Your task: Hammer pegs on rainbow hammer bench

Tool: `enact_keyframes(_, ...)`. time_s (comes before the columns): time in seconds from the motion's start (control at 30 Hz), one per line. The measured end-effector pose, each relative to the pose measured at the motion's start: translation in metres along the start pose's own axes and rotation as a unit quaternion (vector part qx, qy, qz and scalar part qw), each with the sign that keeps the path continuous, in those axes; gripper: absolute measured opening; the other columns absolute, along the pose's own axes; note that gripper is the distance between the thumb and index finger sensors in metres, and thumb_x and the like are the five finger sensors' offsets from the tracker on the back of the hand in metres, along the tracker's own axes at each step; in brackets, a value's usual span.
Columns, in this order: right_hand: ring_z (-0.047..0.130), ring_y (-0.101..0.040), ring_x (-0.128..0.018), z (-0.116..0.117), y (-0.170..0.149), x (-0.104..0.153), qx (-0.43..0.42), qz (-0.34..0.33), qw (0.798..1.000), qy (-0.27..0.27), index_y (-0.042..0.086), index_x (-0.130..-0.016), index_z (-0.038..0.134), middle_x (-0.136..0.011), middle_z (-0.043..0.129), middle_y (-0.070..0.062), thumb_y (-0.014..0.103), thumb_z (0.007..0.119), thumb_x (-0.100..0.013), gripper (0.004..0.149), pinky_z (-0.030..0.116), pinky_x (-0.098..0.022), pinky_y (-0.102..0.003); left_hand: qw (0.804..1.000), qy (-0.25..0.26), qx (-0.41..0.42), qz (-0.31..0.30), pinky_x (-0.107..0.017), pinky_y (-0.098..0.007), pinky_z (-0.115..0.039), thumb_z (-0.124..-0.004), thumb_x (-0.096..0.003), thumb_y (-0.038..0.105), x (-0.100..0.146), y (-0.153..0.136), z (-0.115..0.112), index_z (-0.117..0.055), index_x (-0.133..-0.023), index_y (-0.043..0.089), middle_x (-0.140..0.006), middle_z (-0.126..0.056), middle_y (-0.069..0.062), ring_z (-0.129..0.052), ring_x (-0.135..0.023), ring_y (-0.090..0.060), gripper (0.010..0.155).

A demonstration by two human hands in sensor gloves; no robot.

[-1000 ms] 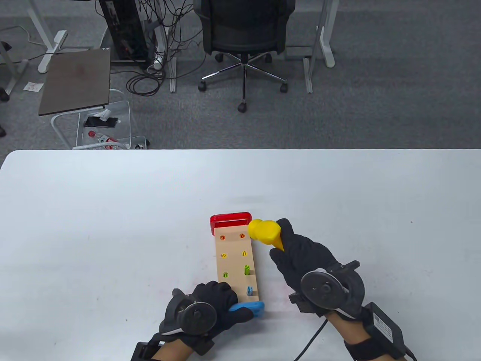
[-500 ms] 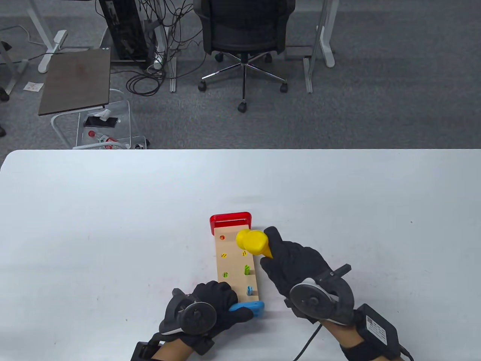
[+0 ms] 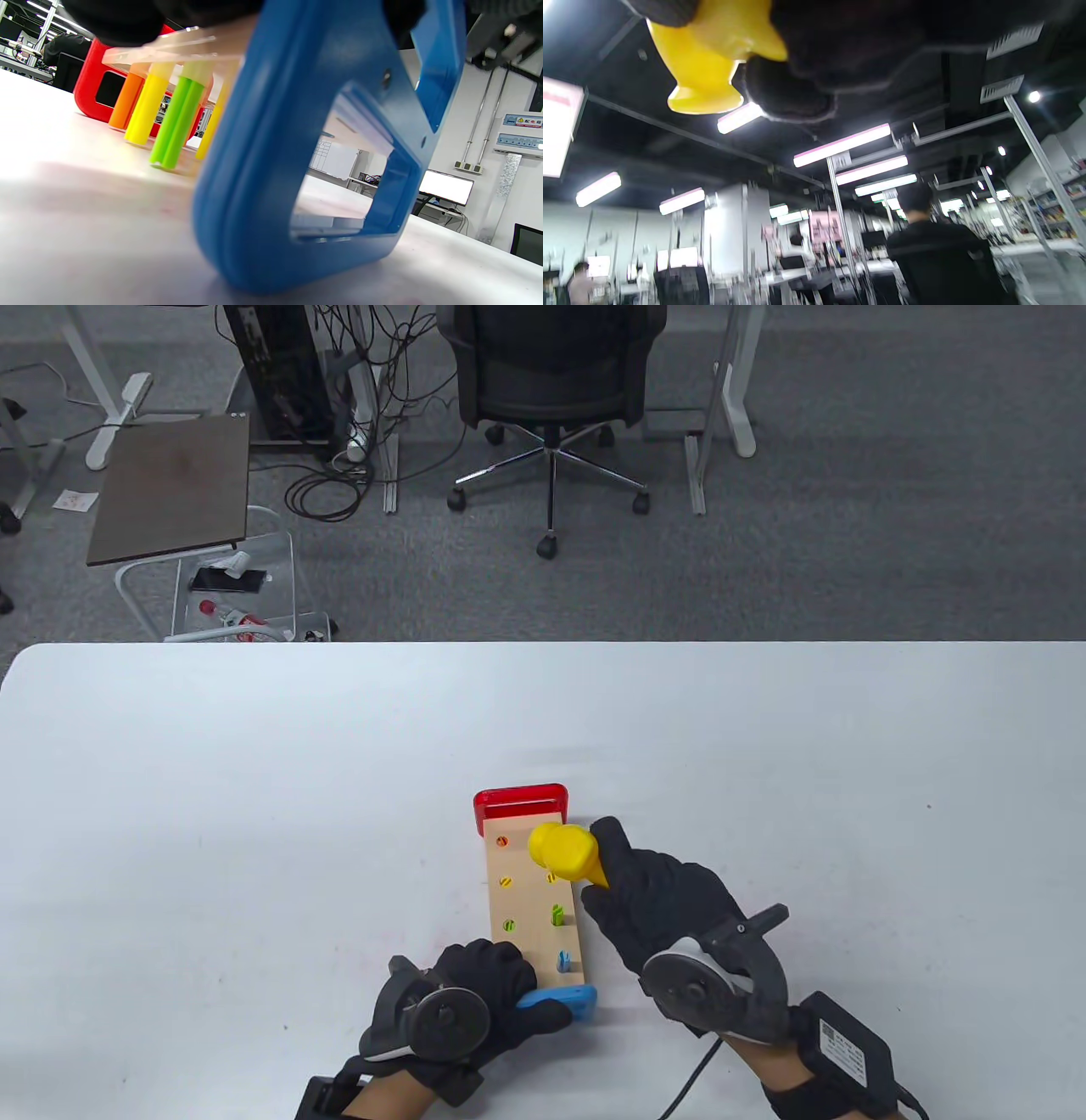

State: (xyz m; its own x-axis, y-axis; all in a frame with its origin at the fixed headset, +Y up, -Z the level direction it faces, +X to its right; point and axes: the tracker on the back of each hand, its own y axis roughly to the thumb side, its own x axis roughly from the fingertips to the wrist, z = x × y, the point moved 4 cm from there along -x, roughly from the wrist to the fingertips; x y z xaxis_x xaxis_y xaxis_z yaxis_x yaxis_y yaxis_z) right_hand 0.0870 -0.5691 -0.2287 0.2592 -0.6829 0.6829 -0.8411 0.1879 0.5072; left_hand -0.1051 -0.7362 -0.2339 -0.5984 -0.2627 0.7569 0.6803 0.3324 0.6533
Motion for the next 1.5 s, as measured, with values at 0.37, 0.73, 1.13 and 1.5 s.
enact_keyframes(0.37, 0.096, -0.012, -0.019, 0.041, -0.004, 0.018, 0.066, -0.022, 0.994, 0.08, 0.022, -0.102, 0.058, -0.062, 0.098, -0.002, 0.055, 0.058, -0.045, 0.065, 0.088, -0.016, -0.031, 1.0, -0.008, 0.001, -0.001, -0.044, -0.057, -0.08, -0.061, -0.0527, 0.077, -0.001, 0.0, -0.001, -0.086, -0.056, 0.028, -0.059, -0.086, 0.001, -0.083, -0.035, -0.02, 0.055)
enact_keyframes(0.73, 0.095, -0.011, -0.022, 0.134, -0.021, 0.069, 0.155, -0.018, 0.918, 0.364, 0.018, -0.106, 0.044, -0.073, 0.092, -0.004, 0.053, 0.056, -0.048, 0.068, 0.088, -0.019, -0.031, 1.0, -0.004, 0.001, -0.002, -0.043, -0.057, -0.08, -0.061, -0.0527, 0.077, -0.001, 0.0, -0.001, -0.086, -0.056, 0.028, -0.059, -0.086, 0.001, -0.083, -0.035, -0.02, 0.055)
enact_keyframes(1.13, 0.098, -0.012, -0.025, 0.011, -0.001, 0.014, 0.017, -0.007, 0.999, 0.05, 0.023, -0.102, 0.054, -0.067, 0.096, -0.001, 0.055, 0.058, -0.045, 0.066, 0.09, -0.022, -0.032, 1.0, -0.002, 0.0, -0.003, -0.043, -0.057, -0.08, -0.061, -0.0525, 0.078, -0.001, 0.0, 0.0, -0.086, -0.056, 0.029, -0.059, -0.086, 0.001, -0.083, -0.035, -0.02, 0.055)
enact_keyframes(1.5, 0.096, -0.013, -0.02, 0.089, 0.002, 0.075, 0.109, -0.094, 0.963, 0.227, 0.022, -0.101, 0.058, -0.062, 0.098, -0.003, 0.053, 0.058, -0.045, 0.065, 0.088, -0.016, -0.032, 1.0, -0.004, -0.001, -0.002, -0.043, -0.057, -0.08, -0.063, -0.0516, 0.078, -0.001, 0.0, 0.0, -0.086, -0.056, 0.029, -0.059, -0.086, 0.001, -0.083, -0.035, -0.02, 0.054)
